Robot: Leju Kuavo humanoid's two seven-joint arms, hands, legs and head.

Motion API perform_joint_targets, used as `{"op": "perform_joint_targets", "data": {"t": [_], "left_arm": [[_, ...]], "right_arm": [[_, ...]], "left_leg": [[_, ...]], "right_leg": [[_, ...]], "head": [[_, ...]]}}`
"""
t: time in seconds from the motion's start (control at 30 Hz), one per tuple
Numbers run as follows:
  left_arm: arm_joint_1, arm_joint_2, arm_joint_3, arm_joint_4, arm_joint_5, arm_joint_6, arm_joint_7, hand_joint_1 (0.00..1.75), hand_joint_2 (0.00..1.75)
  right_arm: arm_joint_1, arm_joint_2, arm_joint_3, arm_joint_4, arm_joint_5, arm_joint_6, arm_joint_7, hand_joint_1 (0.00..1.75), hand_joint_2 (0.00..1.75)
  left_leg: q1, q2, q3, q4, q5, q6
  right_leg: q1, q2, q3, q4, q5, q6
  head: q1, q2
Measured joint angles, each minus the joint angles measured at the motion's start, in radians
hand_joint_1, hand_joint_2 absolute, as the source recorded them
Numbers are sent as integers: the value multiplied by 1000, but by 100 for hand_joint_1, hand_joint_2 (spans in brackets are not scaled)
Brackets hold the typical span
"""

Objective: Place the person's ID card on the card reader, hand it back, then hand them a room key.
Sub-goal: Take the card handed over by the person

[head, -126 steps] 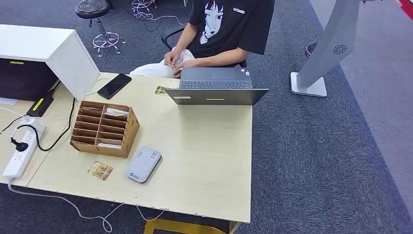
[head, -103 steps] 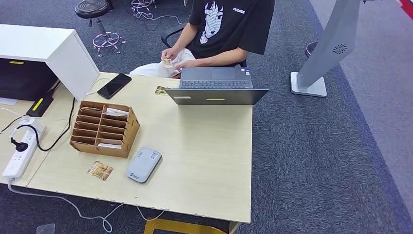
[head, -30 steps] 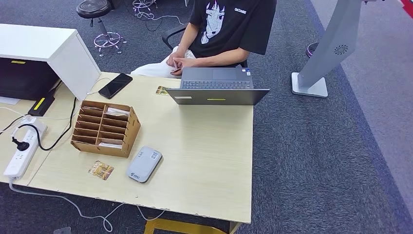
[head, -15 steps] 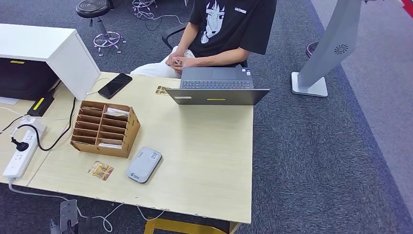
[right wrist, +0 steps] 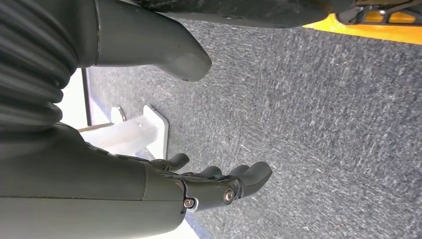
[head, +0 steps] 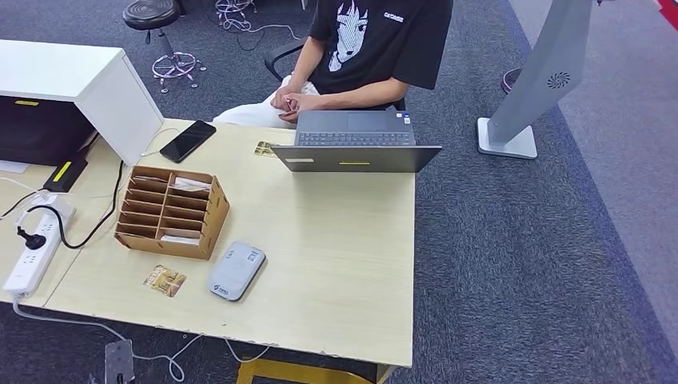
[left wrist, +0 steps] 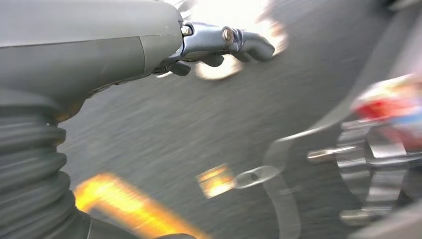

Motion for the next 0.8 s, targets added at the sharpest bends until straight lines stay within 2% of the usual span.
{"op": "perform_joint_targets", "data": {"t": [0.03, 0.13, 0.2, 0.27, 0.63, 0.8], "left_arm": [[24, -28, 40, 0, 1, 0, 54, 0, 175], [91, -101, 155, 0, 3, 0, 293, 0, 175], [124, -125, 205, 0, 3, 0, 414, 0, 175], [146, -130, 241, 0, 1, 0, 482, 0, 175], [161, -131, 264, 0, -6, 0, 518, 0, 175], [195, -144, 355, 0, -67, 0, 569, 0, 175]], "right_arm": [[-1, 0, 4, 0, 8, 5, 8, 0, 175], [-6, -2, 26, 0, 37, 22, 25, 0, 175], [-10, -4, 41, 0, 47, 30, 31, 0, 175], [-12, -6, 51, 0, 52, 35, 33, 0, 175], [-13, -7, 58, 0, 56, 38, 33, 0, 175], [-17, -14, 72, 0, 40, 37, 35, 0, 175]], "left_leg": [[-1, 0, 0, 0, -1, 1], [-1, 1, -1, 0, -2, 3], [-1, 1, -1, 0, -2, 4], [-2, 1, -1, 0, -3, 4], [-2, 1, 0, 0, -3, 4], [-1, 0, 0, 0, -2, 4]], "right_leg": [[-1, 0, 0, 0, 0, 0], [-1, 1, 0, -1, -1, 1], [-1, 1, 0, -2, -1, 2], [-1, 1, 0, -2, -1, 2], [-2, 1, 0, -2, -1, 2], [-1, 0, 1, -1, -1, 2]], "head": [[0, 0], [2, 0], [3, 0], [3, 0], [3, 0], [3, 0]]}}
